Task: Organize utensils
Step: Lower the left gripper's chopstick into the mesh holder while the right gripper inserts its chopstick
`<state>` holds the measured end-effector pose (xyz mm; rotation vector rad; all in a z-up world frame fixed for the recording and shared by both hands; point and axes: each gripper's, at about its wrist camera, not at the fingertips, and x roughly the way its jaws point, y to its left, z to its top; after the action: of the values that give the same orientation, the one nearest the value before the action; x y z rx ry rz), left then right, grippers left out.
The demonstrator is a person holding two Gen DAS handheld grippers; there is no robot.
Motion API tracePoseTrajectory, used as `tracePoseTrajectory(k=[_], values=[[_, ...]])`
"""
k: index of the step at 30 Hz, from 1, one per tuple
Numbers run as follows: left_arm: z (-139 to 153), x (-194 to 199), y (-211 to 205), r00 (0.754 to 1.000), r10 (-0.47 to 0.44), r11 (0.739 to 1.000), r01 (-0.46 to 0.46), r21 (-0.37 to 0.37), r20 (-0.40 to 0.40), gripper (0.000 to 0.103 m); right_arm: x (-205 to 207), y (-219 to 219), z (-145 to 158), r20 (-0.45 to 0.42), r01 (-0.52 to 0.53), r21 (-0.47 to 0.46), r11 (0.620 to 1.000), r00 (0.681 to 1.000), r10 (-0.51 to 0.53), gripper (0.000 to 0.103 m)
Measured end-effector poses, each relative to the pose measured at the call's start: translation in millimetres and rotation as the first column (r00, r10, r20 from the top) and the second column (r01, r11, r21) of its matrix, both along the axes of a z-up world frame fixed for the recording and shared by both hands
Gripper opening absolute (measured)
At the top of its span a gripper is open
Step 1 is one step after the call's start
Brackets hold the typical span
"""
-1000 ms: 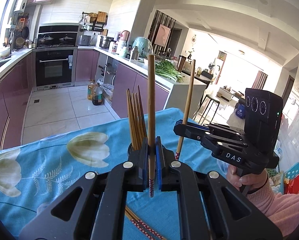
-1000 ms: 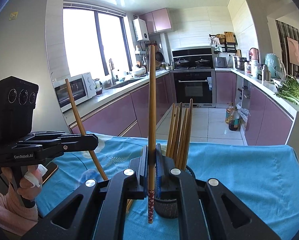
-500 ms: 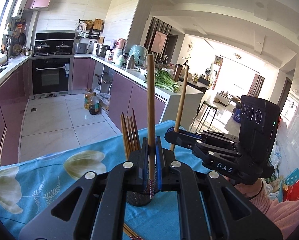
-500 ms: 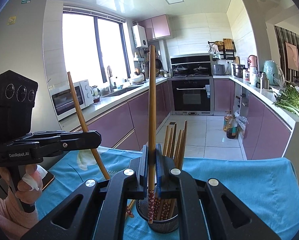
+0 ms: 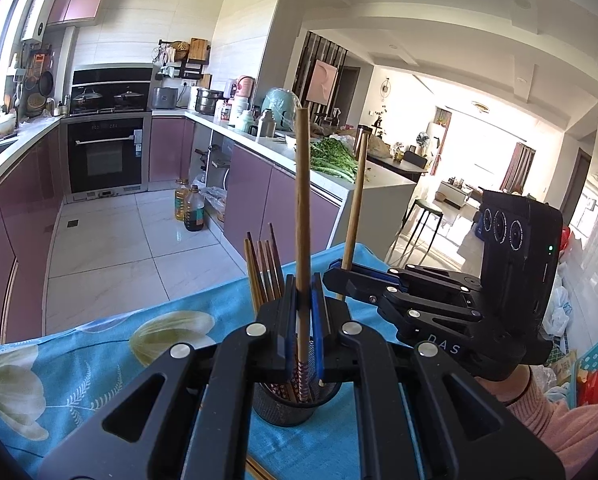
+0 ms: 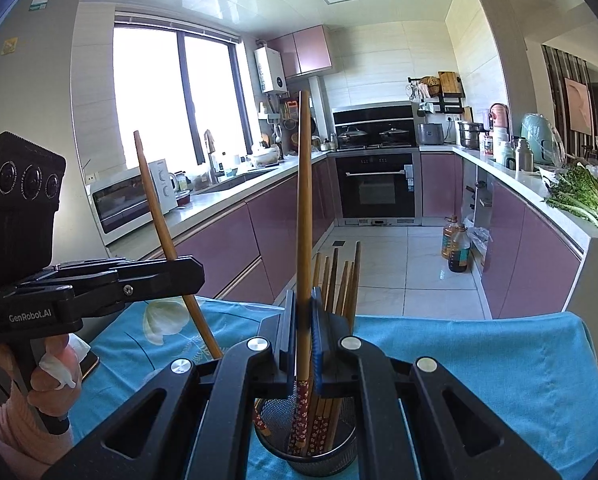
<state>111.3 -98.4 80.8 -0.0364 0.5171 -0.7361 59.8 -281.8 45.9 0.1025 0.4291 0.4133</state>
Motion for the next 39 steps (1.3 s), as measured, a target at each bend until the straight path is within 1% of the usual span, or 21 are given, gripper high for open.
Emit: tracePoseTrajectory(k=[12, 23, 30, 33, 39], values=[[-9.2, 8.9, -10.7, 0.999, 0.000, 0.998, 0.003, 0.059, -0.044, 0.007, 7.8, 8.0, -11.9, -0.045, 0.008, -0.003, 1.000, 0.999, -0.008, 0.006], [-19.6, 12.5, -16.1, 0.997, -0.012, 0.990, 0.023, 0.142, -0.074, 0.007, 12.2, 7.6, -27.1, -0.095, 0.008, -0.005, 1.000, 0.995, -0.008, 0.006], [-34.2, 17.3, -22.9, 0.992, -0.024, 0.979, 0.048, 0.198, -0.124, 0.007, 14.7, 7.7, -36.7, -0.140, 0.000, -0.018, 1.000, 0.990, -0.002, 0.006], [-39.2, 21.1, -24.7, 0.989, -0.031, 0.978, 0.060, 0.201, -0.146, 0.007, 17.3, 8.1, -42.9, -0.165, 0.000, -0.023, 1.000, 0.986, -0.003, 0.006], [-50.8, 33.4, -32.1, 0.986, -0.015, 0.973, 0.052, 0.223, -0.165, 0.007, 24.2, 8.1, -50.4, -0.194, 0.004, -0.019, 1.000, 0.981, -0.008, 0.006]])
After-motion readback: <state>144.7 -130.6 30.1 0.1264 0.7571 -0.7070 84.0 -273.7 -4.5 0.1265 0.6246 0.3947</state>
